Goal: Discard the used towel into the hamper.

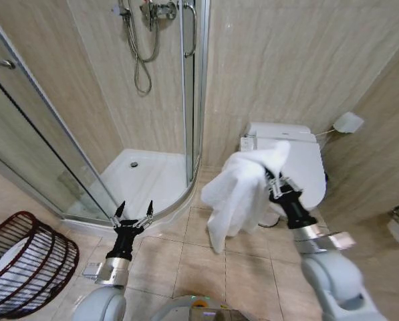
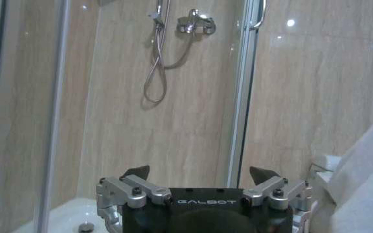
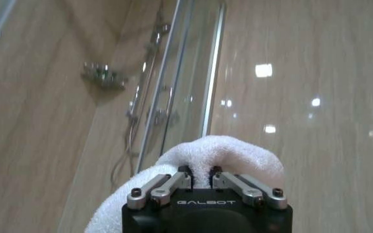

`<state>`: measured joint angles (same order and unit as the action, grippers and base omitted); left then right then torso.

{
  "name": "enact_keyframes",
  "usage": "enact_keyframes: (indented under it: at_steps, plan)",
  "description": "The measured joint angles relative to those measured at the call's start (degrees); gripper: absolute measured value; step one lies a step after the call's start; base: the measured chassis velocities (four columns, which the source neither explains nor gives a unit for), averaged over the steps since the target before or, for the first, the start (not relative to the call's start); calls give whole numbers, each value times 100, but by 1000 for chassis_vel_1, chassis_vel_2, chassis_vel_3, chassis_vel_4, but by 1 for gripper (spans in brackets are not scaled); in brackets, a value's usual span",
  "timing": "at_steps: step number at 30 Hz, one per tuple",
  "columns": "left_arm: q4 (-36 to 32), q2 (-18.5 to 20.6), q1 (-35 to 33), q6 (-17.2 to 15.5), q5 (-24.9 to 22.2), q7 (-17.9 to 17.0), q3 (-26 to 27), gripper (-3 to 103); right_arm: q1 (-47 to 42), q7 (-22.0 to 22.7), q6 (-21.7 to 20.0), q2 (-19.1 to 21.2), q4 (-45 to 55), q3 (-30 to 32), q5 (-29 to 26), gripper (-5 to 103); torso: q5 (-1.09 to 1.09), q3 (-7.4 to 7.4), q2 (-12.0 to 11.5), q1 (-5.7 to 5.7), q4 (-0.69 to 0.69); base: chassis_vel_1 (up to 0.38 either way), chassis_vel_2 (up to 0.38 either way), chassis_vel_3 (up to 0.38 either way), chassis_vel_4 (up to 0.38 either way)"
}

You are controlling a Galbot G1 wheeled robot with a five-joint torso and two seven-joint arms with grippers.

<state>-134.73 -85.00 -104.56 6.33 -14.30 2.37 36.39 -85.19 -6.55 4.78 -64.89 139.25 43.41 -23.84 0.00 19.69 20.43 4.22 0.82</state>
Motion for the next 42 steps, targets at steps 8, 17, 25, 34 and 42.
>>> enact_keyframes:
  at_steps: [8,17,25,34,42]
  plan:
    - [0,0,0,0,0,0,0,100,122,213,-333,235,473,565,-533,13,-1,0,0,0,0,0,0,0,0]
    - [0,0,0,0,0,0,0,100,-68,250,-267,192,453,633,-604,13,0,0,0,0,0,0,0,0,0]
    - [0,0,0,0,0,0,0,100,-139,275,-241,173,428,639,-613,13,0,-24,-39,-16,0,25,21,20,20]
    - [0,0,0,0,0,0,0,100,-235,338,-209,125,412,690,-644,13,0,-68,-106,-38,2,64,75,81,70]
    - [0,0,0,0,0,0,0,100,-300,355,-206,101,406,706,-654,13,0,-69,-107,-38,1,23,18,24,15]
